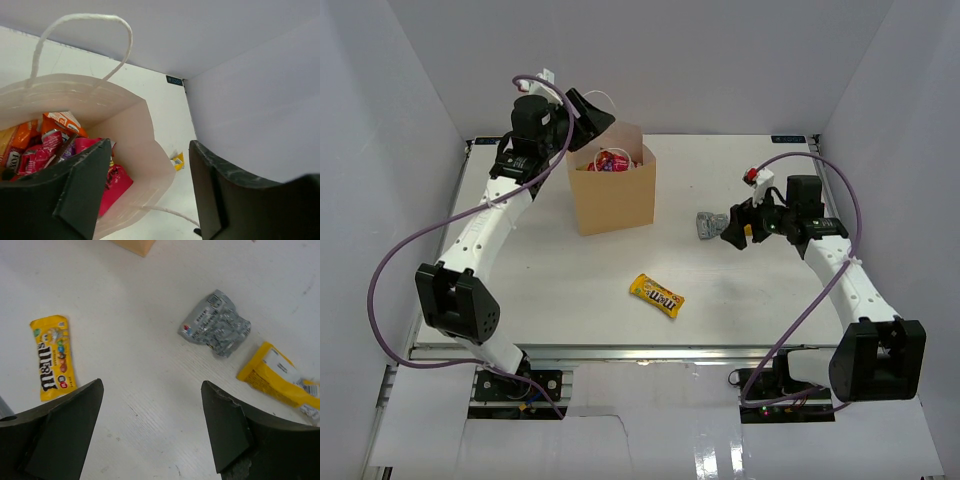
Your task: Place the snacks into the paper bag
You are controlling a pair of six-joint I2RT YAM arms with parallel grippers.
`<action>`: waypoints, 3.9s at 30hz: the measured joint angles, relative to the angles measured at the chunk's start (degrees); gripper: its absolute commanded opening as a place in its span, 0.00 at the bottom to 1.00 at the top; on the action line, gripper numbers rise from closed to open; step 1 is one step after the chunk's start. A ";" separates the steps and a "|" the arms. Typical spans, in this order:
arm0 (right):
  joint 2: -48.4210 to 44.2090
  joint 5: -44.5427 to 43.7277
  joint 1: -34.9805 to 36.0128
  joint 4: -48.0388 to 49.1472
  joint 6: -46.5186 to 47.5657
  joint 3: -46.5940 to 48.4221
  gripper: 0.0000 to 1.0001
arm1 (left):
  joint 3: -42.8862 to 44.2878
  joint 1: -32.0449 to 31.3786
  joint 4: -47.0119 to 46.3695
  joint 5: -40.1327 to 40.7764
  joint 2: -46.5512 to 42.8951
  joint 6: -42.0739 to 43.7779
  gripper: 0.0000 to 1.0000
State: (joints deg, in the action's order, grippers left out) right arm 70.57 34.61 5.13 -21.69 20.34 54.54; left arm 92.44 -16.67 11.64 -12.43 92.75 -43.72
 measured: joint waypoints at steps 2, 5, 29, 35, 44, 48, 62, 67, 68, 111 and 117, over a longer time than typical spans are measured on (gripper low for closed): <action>1.03 -5.01 -0.39 -0.04 -3.19 0.48 0.86 | 0.00 -0.02 0.11 0.22 -0.57 1.60 0.78; 3.56 -11.37 -1.09 0.00 -6.93 1.70 0.89 | -0.11 -0.02 0.28 0.87 -2.86 5.53 0.85; 43.08 -26.05 -1.92 -25.92 72.81 33.55 0.82 | -57.16 0.00 18.16 17.73 -67.63 1.92 0.98; 47.82 -30.23 -2.12 -25.64 75.82 37.29 0.75 | -64.61 0.00 22.45 17.62 -73.72 -13.49 0.98; 50.27 -31.04 -2.27 -27.96 75.93 37.29 0.41 | -68.39 0.00 24.83 15.39 -67.12 -31.32 0.98; 50.25 -29.62 -2.91 -29.14 74.12 37.70 0.30 | -68.39 0.00 23.80 13.18 -62.49 -33.88 0.98; 38.64 -3.98 2.23 -39.67 48.94 48.37 0.20 | -72.96 0.00 13.53 1.53 -53.62 -35.76 0.98; 37.68 3.15 14.03 -34.71 30.75 59.56 0.20 | -72.94 0.00 9.86 -1.42 -49.24 -33.92 0.98; 37.66 3.26 16.61 -32.72 27.65 61.07 0.20 | -72.94 0.00 9.07 -2.08 -48.61 -33.48 0.98; 25.24 -2.29 12.76 11.13 -9.73 42.45 0.80 | -47.89 -21.18 11.02 -1.60 -9.99 -50.97 0.95; 9.46 -0.48 2.73 11.28 -8.96 19.43 0.81 | -31.93 -24.11 18.97 -0.44 8.09 -50.84 0.89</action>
State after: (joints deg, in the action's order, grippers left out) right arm 80.03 34.13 7.86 -10.41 11.38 73.97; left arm 60.51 -40.77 30.61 -12.86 100.84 -94.56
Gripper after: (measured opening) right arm 0.805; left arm 0.918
